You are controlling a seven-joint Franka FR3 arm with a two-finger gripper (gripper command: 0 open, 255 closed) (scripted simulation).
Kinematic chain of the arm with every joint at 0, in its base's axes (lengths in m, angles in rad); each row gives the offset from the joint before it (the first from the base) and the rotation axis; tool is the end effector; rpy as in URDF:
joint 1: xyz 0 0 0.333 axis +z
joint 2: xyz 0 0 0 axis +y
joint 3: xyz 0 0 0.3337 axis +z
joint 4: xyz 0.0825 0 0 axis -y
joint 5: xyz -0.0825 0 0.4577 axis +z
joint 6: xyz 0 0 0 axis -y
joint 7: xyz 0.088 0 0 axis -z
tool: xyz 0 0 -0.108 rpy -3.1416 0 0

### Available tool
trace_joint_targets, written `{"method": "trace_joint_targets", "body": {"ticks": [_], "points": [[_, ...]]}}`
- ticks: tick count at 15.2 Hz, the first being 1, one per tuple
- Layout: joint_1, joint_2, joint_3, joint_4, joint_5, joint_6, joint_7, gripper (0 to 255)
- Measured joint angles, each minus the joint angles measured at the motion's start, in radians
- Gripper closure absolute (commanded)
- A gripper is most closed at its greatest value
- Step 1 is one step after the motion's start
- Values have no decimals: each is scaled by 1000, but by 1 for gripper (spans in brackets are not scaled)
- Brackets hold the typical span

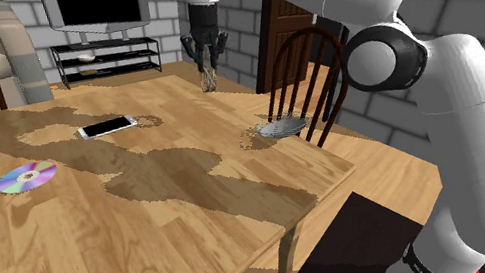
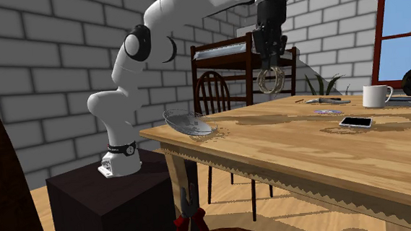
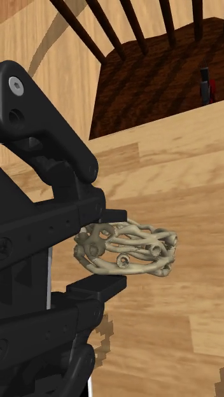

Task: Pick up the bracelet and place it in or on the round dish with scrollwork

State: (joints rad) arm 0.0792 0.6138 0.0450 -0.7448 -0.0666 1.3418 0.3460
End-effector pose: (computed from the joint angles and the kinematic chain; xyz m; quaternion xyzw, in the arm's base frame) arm 0.7723 0.0739 0.6262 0.9923 -0.1219 -0.0036 0.0209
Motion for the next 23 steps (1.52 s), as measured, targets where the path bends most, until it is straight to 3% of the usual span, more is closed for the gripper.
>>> {"method": "trace_joint_targets", "body": {"ticks": [9,16,20,23], "points": [[-63,-474,-13,-659,22,188,-55,255],[-95,-744,-42,-949,26,209,-114,255],[-112,-882,-67,-1076,19,200,-156,255],[-116,-914,-74,-1126,16,218,-166,255]]}}
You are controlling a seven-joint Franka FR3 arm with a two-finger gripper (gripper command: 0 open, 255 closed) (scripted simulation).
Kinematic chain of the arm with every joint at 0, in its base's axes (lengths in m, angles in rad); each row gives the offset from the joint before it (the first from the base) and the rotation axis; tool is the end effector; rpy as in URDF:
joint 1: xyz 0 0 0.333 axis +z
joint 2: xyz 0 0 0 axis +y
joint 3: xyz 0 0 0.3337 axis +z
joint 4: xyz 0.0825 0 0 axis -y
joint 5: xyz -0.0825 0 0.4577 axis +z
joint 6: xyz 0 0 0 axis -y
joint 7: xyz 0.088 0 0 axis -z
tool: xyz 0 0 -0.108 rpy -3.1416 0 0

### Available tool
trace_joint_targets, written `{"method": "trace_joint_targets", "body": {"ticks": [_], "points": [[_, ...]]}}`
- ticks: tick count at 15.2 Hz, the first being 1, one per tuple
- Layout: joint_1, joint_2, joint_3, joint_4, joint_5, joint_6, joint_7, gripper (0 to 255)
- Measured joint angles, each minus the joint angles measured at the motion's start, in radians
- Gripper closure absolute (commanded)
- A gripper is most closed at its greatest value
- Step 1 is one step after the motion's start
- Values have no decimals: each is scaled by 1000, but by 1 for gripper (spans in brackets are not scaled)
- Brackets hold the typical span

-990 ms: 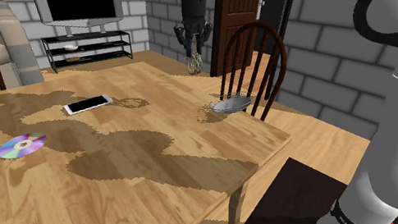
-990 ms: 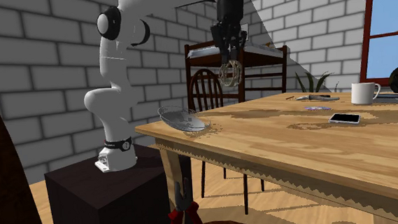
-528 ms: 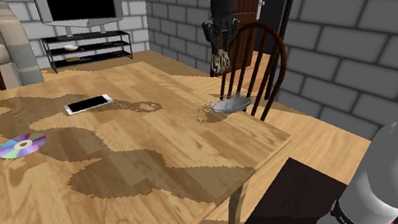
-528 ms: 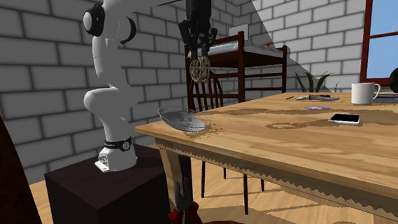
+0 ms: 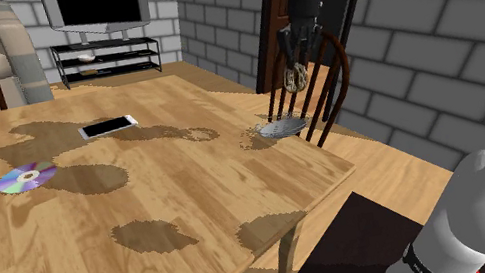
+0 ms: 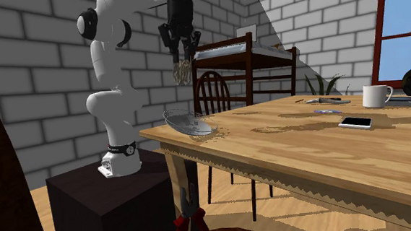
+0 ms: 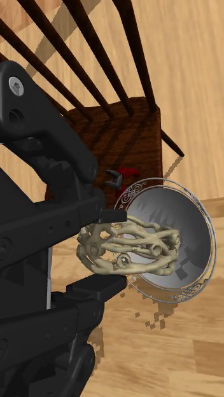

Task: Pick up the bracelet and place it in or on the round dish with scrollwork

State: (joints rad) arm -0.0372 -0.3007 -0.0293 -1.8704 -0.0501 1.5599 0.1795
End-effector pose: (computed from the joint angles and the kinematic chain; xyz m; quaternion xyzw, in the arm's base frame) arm 0.5229 -0.0424 0.6503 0.9923 -0.1221 -0.0038 0.0210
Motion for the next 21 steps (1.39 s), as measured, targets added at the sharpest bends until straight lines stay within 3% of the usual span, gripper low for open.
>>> {"method": "trace_joint_targets", "body": {"ticks": [21], "points": [[-1,-30,-3,-286,-4,256,9,255]]}}
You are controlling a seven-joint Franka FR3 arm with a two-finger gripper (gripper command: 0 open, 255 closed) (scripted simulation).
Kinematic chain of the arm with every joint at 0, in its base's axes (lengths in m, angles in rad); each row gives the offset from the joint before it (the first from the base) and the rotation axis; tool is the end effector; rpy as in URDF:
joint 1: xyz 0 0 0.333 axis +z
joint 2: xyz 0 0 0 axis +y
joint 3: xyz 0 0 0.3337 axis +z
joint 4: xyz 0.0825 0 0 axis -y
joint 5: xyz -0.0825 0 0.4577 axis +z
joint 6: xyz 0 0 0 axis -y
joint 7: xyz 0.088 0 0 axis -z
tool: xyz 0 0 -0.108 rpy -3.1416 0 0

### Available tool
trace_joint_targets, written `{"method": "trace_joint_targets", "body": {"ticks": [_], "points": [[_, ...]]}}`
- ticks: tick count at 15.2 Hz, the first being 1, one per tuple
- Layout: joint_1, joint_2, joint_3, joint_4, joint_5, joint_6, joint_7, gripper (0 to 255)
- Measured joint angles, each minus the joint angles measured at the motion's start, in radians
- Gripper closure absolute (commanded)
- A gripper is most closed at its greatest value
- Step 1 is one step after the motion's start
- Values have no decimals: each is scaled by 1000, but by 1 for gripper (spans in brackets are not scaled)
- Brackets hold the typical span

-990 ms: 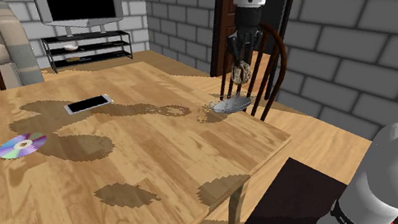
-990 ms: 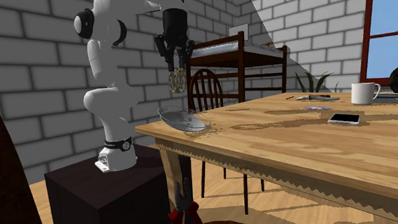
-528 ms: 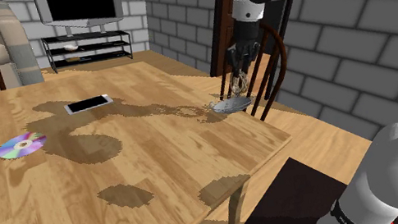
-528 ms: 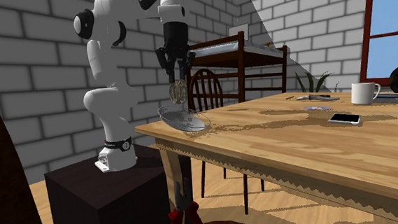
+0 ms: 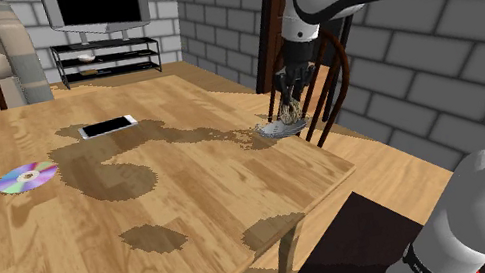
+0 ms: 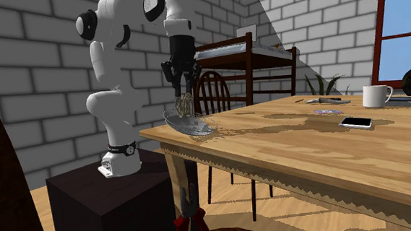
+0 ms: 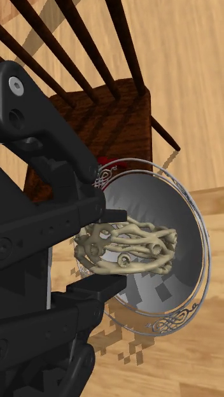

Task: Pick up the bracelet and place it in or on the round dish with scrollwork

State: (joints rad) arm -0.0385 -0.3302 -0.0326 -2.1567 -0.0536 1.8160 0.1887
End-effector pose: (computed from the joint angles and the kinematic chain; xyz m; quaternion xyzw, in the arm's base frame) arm 0.5188 -0.0426 0.5305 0.9923 -0.1220 -0.0041 0.0210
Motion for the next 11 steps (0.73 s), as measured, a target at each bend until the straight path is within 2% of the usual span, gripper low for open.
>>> {"method": "trace_joint_targets", "body": {"ticks": [4,5,11], "points": [[0,0,0,-2,0,2,0,255],[0,0,0,-2,0,2,0,0],[0,0,0,-2,0,3,0,0]]}}
